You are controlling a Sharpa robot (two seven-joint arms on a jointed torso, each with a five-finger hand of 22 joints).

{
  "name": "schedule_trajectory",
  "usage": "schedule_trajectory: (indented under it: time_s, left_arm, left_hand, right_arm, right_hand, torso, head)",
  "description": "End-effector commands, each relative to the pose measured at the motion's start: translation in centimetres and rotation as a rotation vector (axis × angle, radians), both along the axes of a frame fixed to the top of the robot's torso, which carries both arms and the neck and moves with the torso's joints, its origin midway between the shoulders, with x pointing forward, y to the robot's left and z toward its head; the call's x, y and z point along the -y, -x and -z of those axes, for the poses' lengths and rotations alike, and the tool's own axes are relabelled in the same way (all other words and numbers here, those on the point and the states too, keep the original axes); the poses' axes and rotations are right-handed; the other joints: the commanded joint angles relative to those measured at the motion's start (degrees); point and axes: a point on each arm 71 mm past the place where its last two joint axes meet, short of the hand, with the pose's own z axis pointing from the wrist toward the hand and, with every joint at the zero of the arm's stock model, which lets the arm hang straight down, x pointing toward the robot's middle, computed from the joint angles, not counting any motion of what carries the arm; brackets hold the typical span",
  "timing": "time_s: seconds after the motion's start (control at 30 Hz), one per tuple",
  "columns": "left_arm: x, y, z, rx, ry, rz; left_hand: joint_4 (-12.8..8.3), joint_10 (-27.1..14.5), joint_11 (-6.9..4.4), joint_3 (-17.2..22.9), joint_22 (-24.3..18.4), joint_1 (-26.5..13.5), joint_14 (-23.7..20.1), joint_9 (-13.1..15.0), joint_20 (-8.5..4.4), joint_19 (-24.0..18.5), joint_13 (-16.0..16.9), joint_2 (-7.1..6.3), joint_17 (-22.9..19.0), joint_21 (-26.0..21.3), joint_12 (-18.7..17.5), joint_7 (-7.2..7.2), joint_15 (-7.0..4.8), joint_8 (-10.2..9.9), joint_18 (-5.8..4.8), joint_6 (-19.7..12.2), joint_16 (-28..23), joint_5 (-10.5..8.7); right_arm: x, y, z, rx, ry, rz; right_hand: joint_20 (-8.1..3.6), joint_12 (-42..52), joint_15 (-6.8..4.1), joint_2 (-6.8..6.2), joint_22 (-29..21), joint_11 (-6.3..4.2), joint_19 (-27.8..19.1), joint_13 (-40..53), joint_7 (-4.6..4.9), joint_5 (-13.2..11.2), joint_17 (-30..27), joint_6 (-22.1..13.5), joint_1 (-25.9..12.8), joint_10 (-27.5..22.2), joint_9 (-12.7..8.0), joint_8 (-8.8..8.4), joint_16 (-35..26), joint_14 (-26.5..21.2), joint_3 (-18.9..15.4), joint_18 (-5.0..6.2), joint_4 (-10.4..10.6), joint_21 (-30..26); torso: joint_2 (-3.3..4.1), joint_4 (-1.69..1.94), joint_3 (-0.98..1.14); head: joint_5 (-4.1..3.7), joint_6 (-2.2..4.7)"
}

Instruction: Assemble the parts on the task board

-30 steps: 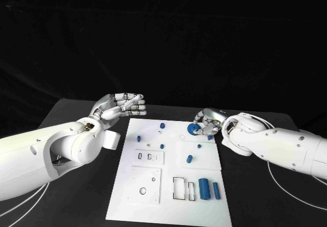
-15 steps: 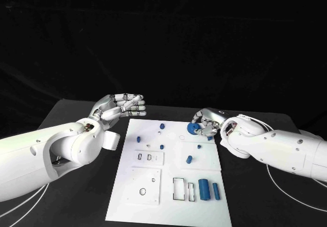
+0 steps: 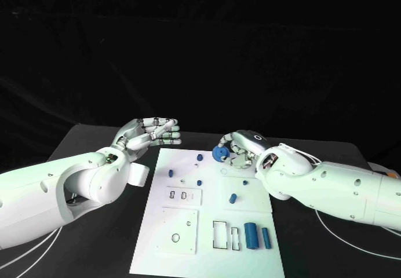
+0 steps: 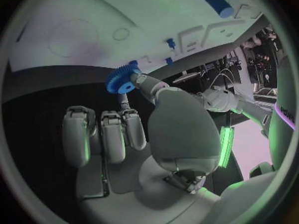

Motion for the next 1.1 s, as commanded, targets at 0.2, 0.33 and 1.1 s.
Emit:
schedule_trajectory:
  time_s: [0.2,0.33,1.1]
  left_arm:
    - [0.5,0.1,-0.2,0.008,0.017,0.025]
    - [0.5,0.1,-0.2,0.006,0.019,0.024]
    - [0.5,0.1,-0.2,0.003,0.019,0.021]
  left_hand:
    - [0.06,-0.09,0.12,0.28,-0.05,0.65,-0.11,-0.07,0.17,-0.34,-0.03,0.02,0.08,-0.07,-0.28,2.09,0.27,-0.2,0.7,-0.41,-0.29,-0.17]
    - [0.05,-0.09,0.12,0.28,-0.07,0.69,-0.1,-0.07,0.18,-0.35,-0.03,-0.02,0.1,-0.08,-0.31,2.09,0.28,-0.22,0.71,-0.42,-0.3,-0.19]
    - [0.05,-0.05,0.12,0.28,-0.1,0.75,-0.11,-0.07,0.21,-0.42,-0.02,-0.06,0.14,-0.11,-0.33,2.08,0.29,-0.22,0.7,-0.41,-0.35,-0.2]
  right_arm:
    - [-3.2,0.1,-0.1,0.047,0.031,-0.044]
    - [-4.2,0.1,0.2,0.032,0.037,-0.061]
    - [-7.3,0.2,3.2,-0.05,0.078,-0.086]
  right_hand:
    - [-0.08,-0.33,-0.28,-0.1,5.43,-0.14,0.08,6.2,-2.04,-0.41,13.04,2.85,-0.64,-0.06,1.64,2.1,0.27,5.57,0.52,-0.45,-0.09,-0.07]
    - [-0.08,-0.3,-0.27,-0.09,5.4,-0.12,0.05,6.25,-2.0,-0.47,13.04,2.77,-0.71,-0.03,1.64,2.05,0.27,5.57,0.6,-0.44,-0.1,-0.1]
    - [-0.05,-0.43,-0.21,-0.1,5.08,-0.02,-0.19,6.1,-1.89,-0.84,12.65,2.51,-1.09,-0.17,1.65,1.85,0.19,5.49,0.75,-0.35,-0.05,-0.39]
  torso:
    - [0.09,0.26,-0.12]
    - [0.11,0.19,-0.15]
    - [0.1,0.15,-0.03]
  head:
    - [0.15,-0.17]
    - [0.27,-0.28]
    - [0.29,-0.79]
